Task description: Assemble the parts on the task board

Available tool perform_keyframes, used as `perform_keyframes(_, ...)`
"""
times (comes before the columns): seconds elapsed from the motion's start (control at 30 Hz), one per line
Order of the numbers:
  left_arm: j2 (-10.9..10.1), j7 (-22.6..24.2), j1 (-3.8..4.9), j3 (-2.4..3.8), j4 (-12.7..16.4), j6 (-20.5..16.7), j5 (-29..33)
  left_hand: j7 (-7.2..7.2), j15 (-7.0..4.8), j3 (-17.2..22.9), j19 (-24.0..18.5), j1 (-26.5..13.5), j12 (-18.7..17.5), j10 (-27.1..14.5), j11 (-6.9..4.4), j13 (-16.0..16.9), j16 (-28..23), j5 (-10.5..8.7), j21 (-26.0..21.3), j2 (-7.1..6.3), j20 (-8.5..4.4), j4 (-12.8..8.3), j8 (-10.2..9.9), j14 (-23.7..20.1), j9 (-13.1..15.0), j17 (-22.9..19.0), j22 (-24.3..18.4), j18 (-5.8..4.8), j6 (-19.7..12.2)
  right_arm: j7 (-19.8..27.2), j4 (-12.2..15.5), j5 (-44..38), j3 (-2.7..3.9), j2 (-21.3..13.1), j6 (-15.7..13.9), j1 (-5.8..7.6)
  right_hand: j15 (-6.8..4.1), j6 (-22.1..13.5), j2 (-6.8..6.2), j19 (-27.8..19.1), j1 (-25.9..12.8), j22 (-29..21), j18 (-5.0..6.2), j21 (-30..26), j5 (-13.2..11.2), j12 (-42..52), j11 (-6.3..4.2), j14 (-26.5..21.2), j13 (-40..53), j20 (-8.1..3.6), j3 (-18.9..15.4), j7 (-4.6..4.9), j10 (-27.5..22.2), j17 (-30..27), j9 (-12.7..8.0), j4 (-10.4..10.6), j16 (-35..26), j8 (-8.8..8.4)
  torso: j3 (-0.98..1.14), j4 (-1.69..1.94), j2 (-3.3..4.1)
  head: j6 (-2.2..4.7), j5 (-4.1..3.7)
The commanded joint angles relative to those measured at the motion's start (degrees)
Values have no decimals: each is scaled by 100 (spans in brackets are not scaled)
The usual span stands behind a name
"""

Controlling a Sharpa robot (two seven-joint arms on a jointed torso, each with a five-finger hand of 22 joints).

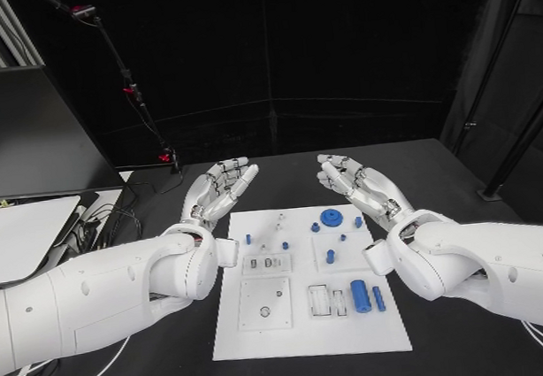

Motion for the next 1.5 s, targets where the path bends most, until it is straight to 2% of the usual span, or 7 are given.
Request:
perform_keyframes(0.03, -11, 2248, 6, 4, 5, 194, 44, 611, -45, -22, -10, -7, 29, -25, -30, -19, 3, -18, 25, -12, -37, 5, 16, -8, -20, -16, 8, 78, 22, -90, 13, -349, 2, -16, 216, 7, 34, 23, -11, -17, 81, 6, 86, 18, 17, 61, 44, 42, 9, 40, 20, 934, 11, 12, -12, 28, 55, 20, 28, 19, 137, -9, 33)
perform_keyframes(0.47, -136, 2184, 37, 4, 118, 257, 44, 806, 134, -180, 39, -126, -3, -98, 166, -64, -30, -127, 67, -187, 79, 8, -14, -17, -78, -69, 24, 36, -106, -395, 38, -558, 12, -238, 505, 32, 9, -3, -3, 444, 146, 138, 107, 255, 12, 457, 36, 712, 8, 20, 16, 909, 299, 56, -110, 33, 706, 24, 76, 111, 505, -99, 36)
perform_keyframes(0.63, -156, 2183, 61, 4, 133, 252, 44, 821, 148, -155, 33, -119, 4, -88, 181, -67, -18, -148, 66, -158, 82, 7, 1, -9, -80, -75, 24, 25, -99, -555, -36, -706, 16, -351, 608, 93, -182, 21, 19, 2207, 332, 571, 293, 1069, 76, 659, 1, 1791, -19, -28, 50, 875, 647, 80, -145, 9, 1031, 162, 77, 164, 632, -121, -25)
perform_keyframes(0.97, -181, 2179, 75, 2, 122, 249, 44, 839, 171, -96, 37, -74, 19, -68, 202, -73, -11, -176, 76, -91, 89, 6, 29, 9, -87, -90, 29, 9, -88, -1008, -352, -1341, 18, -378, 1074, 552, -1217, 78, 156, 5557, 589, 1336, 697, 2934, 34, 739, -777, 6486, -201, -668, -84, -114, 1731, 564, -227, 16, 2078, 601, 78, 230, 828, -90, -146)
perform_keyframes(1.07, -171, 2176, 75, 2, 111, 250, 44, 842, 177, -77, 36, -65, 23, -63, 206, -75, -9, -182, 77, -68, 91, 6, 35, 12, -90, -94, 30, 6, -87, -1099, -459, -1749, 19, -348, 1204, 700, -1312, 282, 211, 6713, 950, 4167, 322, 5595, 139, 697, -868, 7753, -197, -809, -66, -280, 2043, 5066, -271, -4, 5141, 839, 83, 269, 873, -119, -185)
perform_keyframes(1.17, -164, 2164, 74, 1, 108, 274, 44, 851, 191, 5, 40, -67, 32, -54, 217, -80, -3, -216, 86, 35, 96, 4, 53, 20, -99, -106, 34, -3, -83, -1229, -672, -2317, 18, -237, 1269, 822, -1282, 534, 198, 7260, 1444, 6625, -7, 7487, 547, 595, -901, 7927, -223, -811, -24, -322, 2517, 7212, -378, 55, 6176, 883, 79, 294, 904, -129, -218)
perform_keyframes(1.5, -203, 2155, 74, 1, 130, 277, 44, 857, 202, 89, 41, -75, 47, -44, 225, -89, 7, -288, 99, 128, 100, 2, 77, 27, -115, -125, 40, -12, -78, -2229, -1320, -4390, 20, 195, 1358, 919, -1350, 2559, -33, 7520, 3271, 8115, -225, 8417, 13, 95, -984, 7915, -212, -750, 496, 3, 3295, 7733, -428, -698, 6366, 848, 98, 395, 1000, -108, -270)
